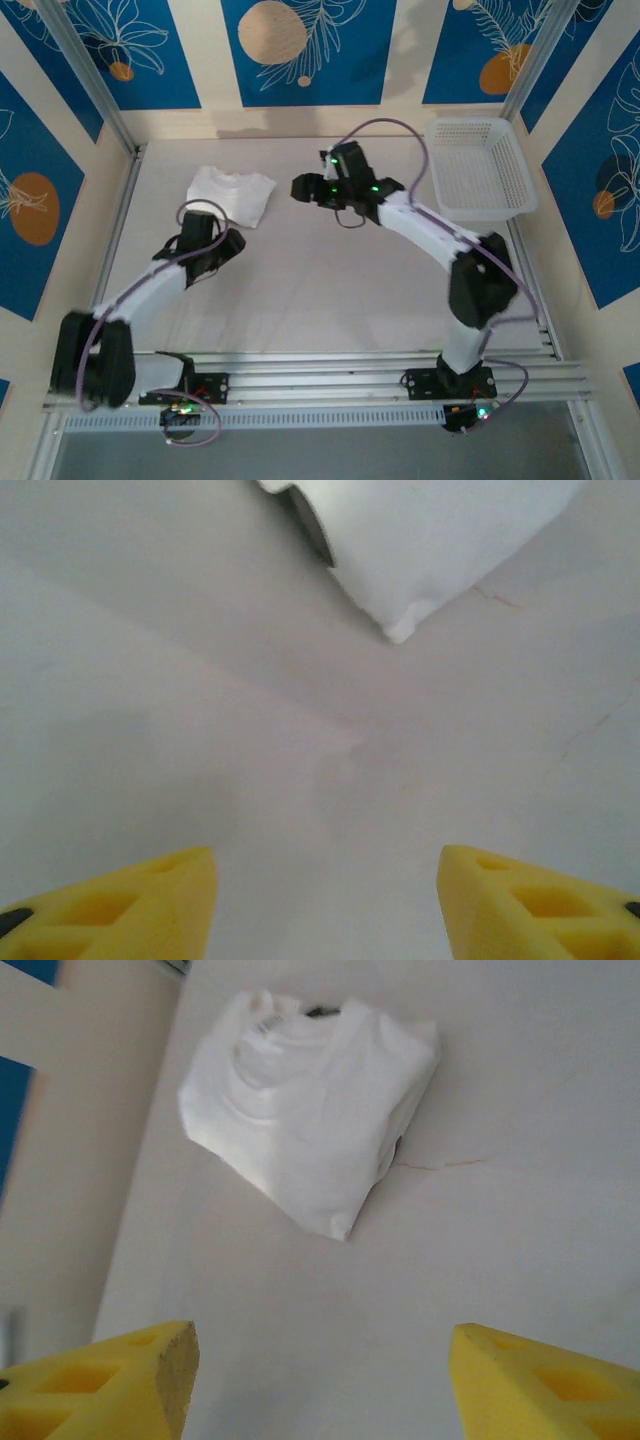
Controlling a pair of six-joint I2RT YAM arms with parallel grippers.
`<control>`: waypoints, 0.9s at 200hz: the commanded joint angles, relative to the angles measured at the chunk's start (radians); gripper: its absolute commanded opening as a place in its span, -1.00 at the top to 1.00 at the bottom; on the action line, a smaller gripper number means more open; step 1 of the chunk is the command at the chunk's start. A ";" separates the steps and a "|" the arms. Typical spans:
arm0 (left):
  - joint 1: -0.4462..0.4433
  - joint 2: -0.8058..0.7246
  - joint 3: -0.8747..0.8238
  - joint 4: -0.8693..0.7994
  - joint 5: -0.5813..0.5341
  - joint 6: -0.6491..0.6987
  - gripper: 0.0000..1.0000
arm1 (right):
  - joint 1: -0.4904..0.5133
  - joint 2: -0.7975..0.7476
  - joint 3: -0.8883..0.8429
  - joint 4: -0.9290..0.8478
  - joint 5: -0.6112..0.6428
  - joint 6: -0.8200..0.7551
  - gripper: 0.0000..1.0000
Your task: Fold the inside-out t-shirt
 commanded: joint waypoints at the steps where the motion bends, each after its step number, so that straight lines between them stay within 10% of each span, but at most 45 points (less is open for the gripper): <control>1: 0.010 0.163 0.099 0.202 0.116 -0.042 -0.18 | 0.001 -0.146 -0.177 0.031 -0.021 0.018 -0.35; 67: 0.026 0.556 0.405 0.269 0.065 -0.041 -0.08 | -0.082 -0.396 -0.508 0.102 0.012 0.126 -0.35; 180: 0.159 0.863 0.784 0.118 -0.016 0.043 0.13 | -0.150 -0.469 -0.563 0.087 0.013 0.126 -0.36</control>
